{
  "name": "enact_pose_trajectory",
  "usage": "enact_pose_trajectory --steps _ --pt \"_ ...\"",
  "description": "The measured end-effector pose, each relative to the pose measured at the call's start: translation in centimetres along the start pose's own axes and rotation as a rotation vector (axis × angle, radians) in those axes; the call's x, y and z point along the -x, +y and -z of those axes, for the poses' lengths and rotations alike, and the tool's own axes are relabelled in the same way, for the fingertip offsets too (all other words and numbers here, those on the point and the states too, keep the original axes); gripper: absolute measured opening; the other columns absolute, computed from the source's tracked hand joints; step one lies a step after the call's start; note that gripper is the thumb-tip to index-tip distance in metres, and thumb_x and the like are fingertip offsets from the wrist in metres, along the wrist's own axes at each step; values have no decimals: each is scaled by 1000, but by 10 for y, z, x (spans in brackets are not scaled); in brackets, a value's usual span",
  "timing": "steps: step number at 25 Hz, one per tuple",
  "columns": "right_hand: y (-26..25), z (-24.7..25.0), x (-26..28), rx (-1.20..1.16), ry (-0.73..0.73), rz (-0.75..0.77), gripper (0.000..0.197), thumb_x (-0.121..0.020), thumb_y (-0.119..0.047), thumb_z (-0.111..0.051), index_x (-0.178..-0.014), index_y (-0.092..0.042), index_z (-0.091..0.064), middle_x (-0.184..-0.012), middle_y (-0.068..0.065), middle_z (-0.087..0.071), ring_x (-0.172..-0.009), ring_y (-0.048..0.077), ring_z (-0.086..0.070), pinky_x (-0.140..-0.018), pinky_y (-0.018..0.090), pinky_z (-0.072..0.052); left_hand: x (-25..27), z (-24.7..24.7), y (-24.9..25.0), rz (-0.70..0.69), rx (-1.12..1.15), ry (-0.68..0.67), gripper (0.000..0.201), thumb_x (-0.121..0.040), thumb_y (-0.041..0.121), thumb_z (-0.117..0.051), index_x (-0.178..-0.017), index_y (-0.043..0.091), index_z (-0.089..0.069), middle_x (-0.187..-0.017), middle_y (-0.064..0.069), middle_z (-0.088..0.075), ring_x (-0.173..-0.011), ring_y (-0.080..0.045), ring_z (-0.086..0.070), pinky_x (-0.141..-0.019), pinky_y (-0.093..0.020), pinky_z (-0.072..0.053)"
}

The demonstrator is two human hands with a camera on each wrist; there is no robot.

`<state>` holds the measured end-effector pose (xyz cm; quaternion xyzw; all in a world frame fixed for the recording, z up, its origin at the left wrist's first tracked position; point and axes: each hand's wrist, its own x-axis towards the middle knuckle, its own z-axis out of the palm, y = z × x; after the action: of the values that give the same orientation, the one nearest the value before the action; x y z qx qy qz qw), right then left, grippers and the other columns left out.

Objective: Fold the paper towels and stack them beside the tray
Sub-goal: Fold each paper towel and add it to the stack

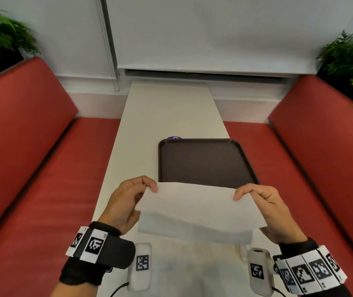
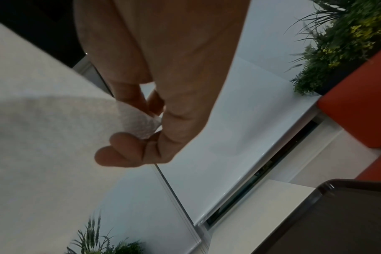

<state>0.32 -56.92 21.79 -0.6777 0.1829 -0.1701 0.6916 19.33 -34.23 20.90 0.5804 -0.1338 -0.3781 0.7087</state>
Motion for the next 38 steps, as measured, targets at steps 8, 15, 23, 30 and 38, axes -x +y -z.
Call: enact_pose_trajectory --steps 8,15,23,30,38 --pt "27 21 33 123 310 -62 8 -80 0 -71 -75 -4 -76 -77 12 -73 -65 14 -60 -56 21 -48 -13 -25 -31 59 -266 -148 12 -80 -4 -66 -82 8 -65 -75 -16 -62 -68 -27 -61 -54 -25 -49" --pt "80 69 86 299 575 -322 15 -76 0 -75 -76 -15 -76 -59 -11 -69 -41 4 -53 -47 15 -46 -91 -114 -94 -110 -824 -214 18 -84 8 -63 -86 23 -74 -91 5 -72 -86 -13 -65 -77 -16 -48" --pt "135 109 67 463 612 -506 23 -86 -14 -68 -101 -31 -69 -60 -6 -71 -53 1 -66 -57 13 -51 -198 -202 -149 -222 -1186 -441 37 -89 -1 -47 -111 19 -69 -97 -5 -62 -95 -27 -60 -89 -36 -49" --pt "176 120 64 600 460 -576 35 -89 -11 -58 -117 -30 -65 -45 -3 -41 -44 21 -46 -64 16 -48 -228 -231 -198 -29 -1531 -549 63 -90 -5 -36 -122 45 -54 -94 1 -40 -97 -24 -53 -100 -53 -37" --pt "141 118 61 697 496 -448 27 -90 -17 -61 -114 -27 -67 -33 -6 -34 -36 10 -35 -58 4 -39 -197 -214 -175 -195 -1369 -266 39 -90 14 -50 -115 42 -62 -121 -1 -40 -110 -22 -42 -94 -39 -36"
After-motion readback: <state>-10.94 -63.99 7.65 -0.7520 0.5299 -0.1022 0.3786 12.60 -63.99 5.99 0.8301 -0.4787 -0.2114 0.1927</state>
